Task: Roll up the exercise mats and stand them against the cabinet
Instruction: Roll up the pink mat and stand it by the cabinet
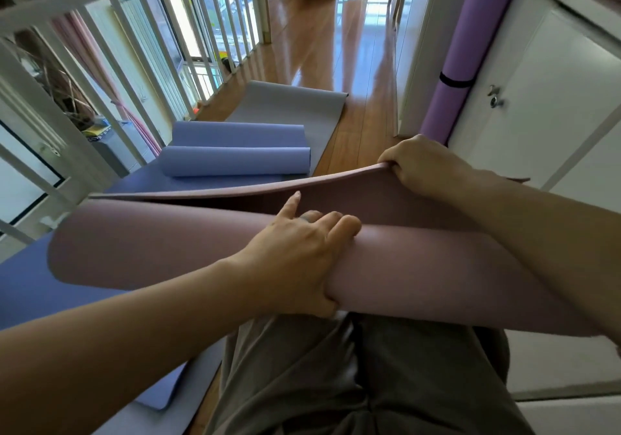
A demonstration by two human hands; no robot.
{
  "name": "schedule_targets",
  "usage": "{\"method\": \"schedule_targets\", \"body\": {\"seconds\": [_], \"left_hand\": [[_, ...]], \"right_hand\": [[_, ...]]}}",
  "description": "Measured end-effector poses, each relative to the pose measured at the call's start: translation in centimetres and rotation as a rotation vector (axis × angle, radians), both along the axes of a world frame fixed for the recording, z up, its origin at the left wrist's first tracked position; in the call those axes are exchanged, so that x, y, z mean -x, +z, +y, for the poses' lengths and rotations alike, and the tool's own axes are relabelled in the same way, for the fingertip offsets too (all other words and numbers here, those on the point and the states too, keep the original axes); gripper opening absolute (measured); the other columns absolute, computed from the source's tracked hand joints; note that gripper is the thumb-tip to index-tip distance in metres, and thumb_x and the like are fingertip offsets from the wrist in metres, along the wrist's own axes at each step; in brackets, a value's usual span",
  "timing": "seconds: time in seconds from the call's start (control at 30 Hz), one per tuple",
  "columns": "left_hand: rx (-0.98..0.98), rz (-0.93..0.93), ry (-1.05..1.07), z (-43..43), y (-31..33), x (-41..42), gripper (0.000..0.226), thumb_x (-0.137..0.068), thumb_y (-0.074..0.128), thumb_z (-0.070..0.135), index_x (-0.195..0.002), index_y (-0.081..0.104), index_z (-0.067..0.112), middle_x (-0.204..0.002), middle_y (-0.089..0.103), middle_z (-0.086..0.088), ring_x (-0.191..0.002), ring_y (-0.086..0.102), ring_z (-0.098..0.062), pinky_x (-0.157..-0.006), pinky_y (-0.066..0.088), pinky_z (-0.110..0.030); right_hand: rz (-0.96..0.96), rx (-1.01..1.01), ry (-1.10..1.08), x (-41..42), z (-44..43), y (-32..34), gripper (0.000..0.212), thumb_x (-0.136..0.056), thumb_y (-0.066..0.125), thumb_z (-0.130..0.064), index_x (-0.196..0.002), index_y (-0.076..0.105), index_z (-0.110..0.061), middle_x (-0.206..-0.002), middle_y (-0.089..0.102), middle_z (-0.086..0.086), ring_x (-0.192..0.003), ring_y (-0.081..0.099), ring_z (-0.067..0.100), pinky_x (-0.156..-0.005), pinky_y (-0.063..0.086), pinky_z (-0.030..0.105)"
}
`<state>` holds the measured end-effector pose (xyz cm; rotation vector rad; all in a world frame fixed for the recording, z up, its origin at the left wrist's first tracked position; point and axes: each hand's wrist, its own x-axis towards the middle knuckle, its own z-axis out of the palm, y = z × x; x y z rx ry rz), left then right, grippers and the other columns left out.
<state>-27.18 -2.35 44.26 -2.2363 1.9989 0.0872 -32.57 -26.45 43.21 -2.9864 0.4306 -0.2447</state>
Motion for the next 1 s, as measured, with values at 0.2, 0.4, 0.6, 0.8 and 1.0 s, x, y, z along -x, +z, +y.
{"method": "schedule_targets", "body": {"seconds": [0.2,0.4,0.6,0.8,1.0], "left_hand": [[0.081,-0.080,0.016,-0.4,0.1,-1.3,0.080,-0.076,0.051,0.074,-0.141,0.030,0.031,-0.145,0.032,0.004,-0.134,0.030,-0.021,-0.116,0.008,-0.052],[0.096,-0.092,0.064,-1.5,0.3,-2.0,0.067,-0.085,0.042,0.067,-0.138,0.033,0.028,-0.138,0.048,0.005,-0.128,0.047,-0.018,-0.118,0.006,-0.054],[0.136,-0.150,0.079,-2.2,-0.3,-3.1,0.061,-0.090,0.033,0.066,-0.138,0.036,0.029,-0.141,0.043,0.003,-0.129,0.039,-0.021,-0.114,0.014,-0.048],[0.194,-0.194,0.100,-2.9,-1.3,-4.9,0.059,-0.092,0.024,0.065,-0.140,0.036,0.032,-0.133,0.041,-0.001,-0.121,0.043,-0.022,-0.107,0.024,-0.045],[0.347,-0.061,0.320,-3.4,-2.7,-5.3,0.063,-0.086,0.040,0.068,-0.132,0.042,0.024,-0.132,0.045,-0.005,-0.120,0.044,-0.026,-0.103,0.030,-0.044]], "right_hand": [[0.000,-0.054,-0.014,0.5,0.2,0.2,0.032,-0.091,0.045,-0.004,-0.103,0.072,-0.016,-0.102,0.071,0.005,-0.094,0.061,0.023,-0.074,0.037,0.025],[0.034,-0.120,-0.005,1.1,0.9,1.1,0.030,-0.092,0.046,-0.007,-0.101,0.073,-0.017,-0.098,0.070,0.003,-0.088,0.061,0.019,-0.073,0.042,0.026],[0.149,-0.211,-0.027,2.1,1.8,1.3,0.025,-0.096,0.047,-0.013,-0.095,0.072,-0.016,-0.087,0.065,-0.001,-0.079,0.058,0.013,-0.062,0.040,0.021],[0.376,-0.243,-0.057,2.5,3.4,2.2,0.035,-0.098,0.045,-0.040,-0.123,0.059,-0.019,-0.111,0.061,-0.001,-0.093,0.055,0.013,-0.076,0.043,0.026],[0.500,-0.104,-0.073,2.4,4.8,0.0,0.114,-0.058,0.071,-0.075,-0.148,0.014,-0.032,-0.133,0.041,0.003,-0.117,0.044,0.022,-0.094,0.045,0.039]]}}
